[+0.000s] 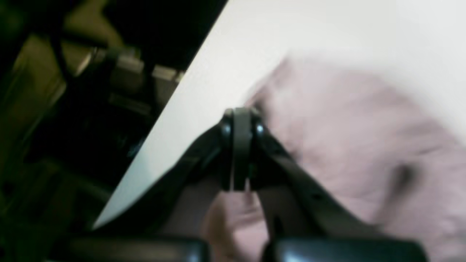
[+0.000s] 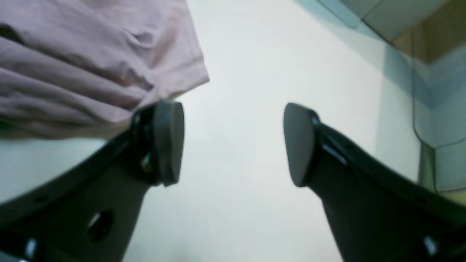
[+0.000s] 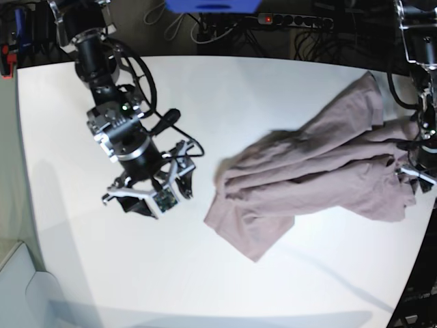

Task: Layout the t-shirt on the table in an organized manner, then fold the t-shirt properly
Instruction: 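Grasp a shirt edge with the left gripper and pull it away, then grasp the shirt fabric with the right gripper and drag it outward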

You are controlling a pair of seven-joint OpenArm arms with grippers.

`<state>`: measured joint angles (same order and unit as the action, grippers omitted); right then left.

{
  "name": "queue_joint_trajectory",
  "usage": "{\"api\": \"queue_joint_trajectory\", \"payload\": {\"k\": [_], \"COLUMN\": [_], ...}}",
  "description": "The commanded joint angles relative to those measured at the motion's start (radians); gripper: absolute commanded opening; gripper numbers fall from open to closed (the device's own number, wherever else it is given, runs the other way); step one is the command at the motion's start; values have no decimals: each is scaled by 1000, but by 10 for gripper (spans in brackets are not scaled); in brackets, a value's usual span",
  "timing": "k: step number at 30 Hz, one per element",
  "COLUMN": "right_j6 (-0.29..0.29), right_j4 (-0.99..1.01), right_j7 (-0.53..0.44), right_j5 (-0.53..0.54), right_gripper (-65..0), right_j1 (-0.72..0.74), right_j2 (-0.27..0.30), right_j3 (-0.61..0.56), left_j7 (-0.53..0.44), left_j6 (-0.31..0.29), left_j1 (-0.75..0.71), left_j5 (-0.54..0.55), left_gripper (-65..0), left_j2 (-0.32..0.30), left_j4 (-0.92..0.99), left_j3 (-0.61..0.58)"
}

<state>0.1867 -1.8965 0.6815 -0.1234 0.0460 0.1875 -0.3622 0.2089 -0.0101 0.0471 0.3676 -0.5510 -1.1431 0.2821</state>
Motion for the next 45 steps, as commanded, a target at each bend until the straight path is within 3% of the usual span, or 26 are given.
{"api": "queue_joint_trajectory", "payload": {"k": [1, 9, 14, 17, 22, 26, 30, 33, 37, 43, 45], "right_j6": [-8, -8, -8, -8, 0, 113, 165, 184, 210, 242, 241], "right_j4": [-15, -15, -15, -15, -15, -11, 64, 205, 426, 802, 914], "right_j7": [-29, -29, -30, -30, -32, -32, -32, -32, -38, -205, -260], "right_j5": [4, 4, 4, 4, 6, 4, 4, 6, 8, 6, 9], "right_gripper": [-224, -224, -224, -224, -227, -227, -227, -227, -228, -228, -228], "right_j1": [18, 18, 19, 19, 44, 88, 162, 257, 375, 506, 539], "right_j2": [-6, -4, -4, -4, -7, -4, -15, -53, -173, -329, -345], "right_j3": [-1, -2, -2, -2, -27, -111, -214, -278, -291, -291, -289], "left_j7": [19, 321, 413, 415, 415, 413, 413, 413, 413, 413, 413], "left_j6": [5, 5, 3, 3, 3, 3, 3, 3, 3, 3, 3], "left_j1": [-3, -174, -341, -416, -444, -438, -444, -445, -458, -459, -459], "left_j5": [3, 3, 1, 1, 1, 1, 0, -5, -5, -5, -5], "left_gripper": [-645, -645, -645, -645, -645, -645, -645, -645, -645, -645, -645], "left_j2": [-19, 159, 260, 279, 294, 289, 289, 288, 288, 288, 288], "left_j4": [-47, -499, -693, -702, -542, -452, -453, -452, -452, -453, -453], "left_j3": [19, 105, 115, 111, 113, 115, 115, 115, 116, 116, 116]}}
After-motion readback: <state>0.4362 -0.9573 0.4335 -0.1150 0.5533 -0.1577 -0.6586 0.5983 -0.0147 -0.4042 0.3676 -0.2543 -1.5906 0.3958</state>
